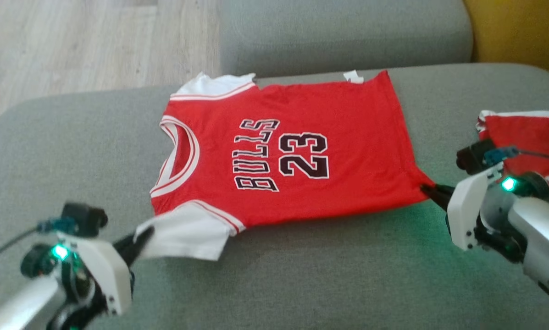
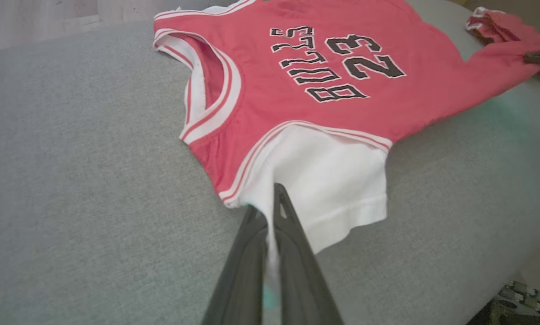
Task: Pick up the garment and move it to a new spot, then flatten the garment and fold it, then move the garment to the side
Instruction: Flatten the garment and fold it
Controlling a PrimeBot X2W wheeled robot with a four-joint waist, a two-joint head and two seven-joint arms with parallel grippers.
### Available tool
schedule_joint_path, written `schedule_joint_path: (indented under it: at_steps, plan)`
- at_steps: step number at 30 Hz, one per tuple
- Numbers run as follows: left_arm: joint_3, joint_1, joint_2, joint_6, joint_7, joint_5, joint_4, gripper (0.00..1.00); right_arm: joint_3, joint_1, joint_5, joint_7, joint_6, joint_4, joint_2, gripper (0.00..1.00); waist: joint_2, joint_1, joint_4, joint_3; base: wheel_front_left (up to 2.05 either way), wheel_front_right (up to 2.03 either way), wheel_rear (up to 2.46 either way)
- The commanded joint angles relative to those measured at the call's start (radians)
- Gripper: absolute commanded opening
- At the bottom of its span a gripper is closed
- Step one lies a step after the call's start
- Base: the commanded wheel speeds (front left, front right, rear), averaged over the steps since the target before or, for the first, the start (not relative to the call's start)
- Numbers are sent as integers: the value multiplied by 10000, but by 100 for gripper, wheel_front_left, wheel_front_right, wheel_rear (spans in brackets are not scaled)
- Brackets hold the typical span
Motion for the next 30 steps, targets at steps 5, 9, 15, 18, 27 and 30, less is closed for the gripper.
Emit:
schedule_joint_path:
  at_steps: [5, 9, 15, 18, 27, 30]
  plan:
    - [497, -2059, 204, -224, 747, 297, 647, 0, -359, -877, 127, 265, 33, 287, 118, 0, -1, 0, 63, 748, 0, 0, 0]
    - [338, -3088, -107, -471, 1225, 562, 1410, 0, -391, -1362, 57, 384, 33, 672, 349, 0, -1, 0, 84, 1223, 0, 0, 0]
    - [-228, -4724, -577, -825, 1455, 1569, 2771, 0, -464, -2090, 25, 385, 33, 1246, 756, 0, -1, 0, 65, 1791, 0, 0, 0]
    - [-525, -5379, -815, -934, 1442, 1914, 3409, 0, -406, -2447, -87, 389, 33, 1533, 950, 0, -1, 0, -15, 2045, 0, 0, 0]
    - [-1738, -6922, -1244, -1033, 991, 2864, 4765, 0, -129, -3194, -275, 204, 33, 2332, 1516, 0, -1, 0, -229, 2570, 0, 0, 0]
    - [-2101, -7322, -1399, -1036, 655, 2878, 5042, 0, -46, -3389, -335, 52, 33, 2612, 1663, 0, -1, 0, -282, 2677, 0, 0, 0]
